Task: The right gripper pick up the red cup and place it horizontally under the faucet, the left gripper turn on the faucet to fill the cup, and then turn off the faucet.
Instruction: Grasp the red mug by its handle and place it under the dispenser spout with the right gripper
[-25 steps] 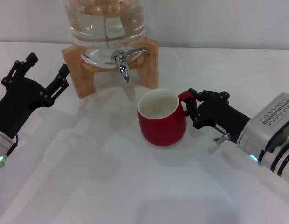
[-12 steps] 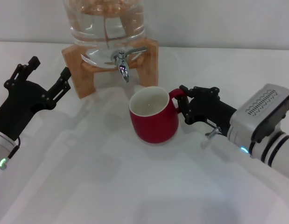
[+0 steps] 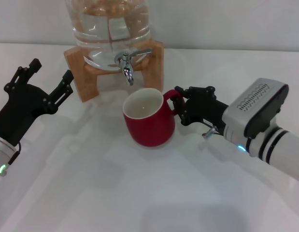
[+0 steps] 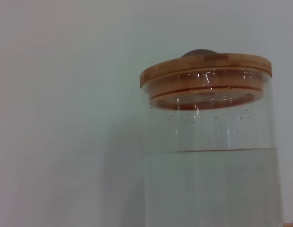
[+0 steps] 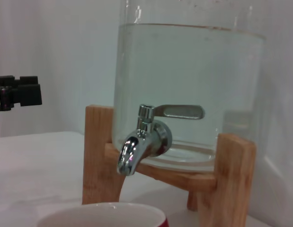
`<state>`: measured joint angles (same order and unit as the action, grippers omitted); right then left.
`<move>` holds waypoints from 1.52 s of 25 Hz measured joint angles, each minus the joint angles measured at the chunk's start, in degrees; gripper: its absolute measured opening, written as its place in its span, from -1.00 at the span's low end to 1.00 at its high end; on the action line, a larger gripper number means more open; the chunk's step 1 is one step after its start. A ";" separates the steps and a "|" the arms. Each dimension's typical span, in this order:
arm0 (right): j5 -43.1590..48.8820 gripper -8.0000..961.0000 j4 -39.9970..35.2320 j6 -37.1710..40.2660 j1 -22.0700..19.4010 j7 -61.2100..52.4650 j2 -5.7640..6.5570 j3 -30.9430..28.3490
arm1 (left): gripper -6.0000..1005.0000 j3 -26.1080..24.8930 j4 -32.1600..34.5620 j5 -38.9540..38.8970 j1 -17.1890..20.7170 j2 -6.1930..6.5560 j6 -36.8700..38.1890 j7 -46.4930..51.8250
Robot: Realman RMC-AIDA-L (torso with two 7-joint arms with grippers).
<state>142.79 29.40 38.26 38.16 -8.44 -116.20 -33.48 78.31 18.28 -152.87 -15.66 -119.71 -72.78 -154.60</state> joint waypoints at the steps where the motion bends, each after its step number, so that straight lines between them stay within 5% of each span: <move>1: 0.00 -0.71 0.13 -0.33 0.19 0.00 0.00 0.00 | 0.69 0.00 0.00 0.01 -0.03 0.00 -0.03 0.00; 17: -0.33 -0.71 1.69 -8.67 6.04 0.00 0.00 -0.03 | 0.69 -0.23 0.00 -0.12 -0.16 0.00 -0.08 0.03; 38: -2.60 -0.71 1.63 -13.12 7.59 -0.07 0.00 -2.09 | 0.69 -0.27 0.02 -0.41 -0.25 0.00 -0.17 0.24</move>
<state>140.19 31.03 25.14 45.75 -8.51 -116.19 -35.57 78.04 18.30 -153.28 -15.91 -119.70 -72.95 -154.35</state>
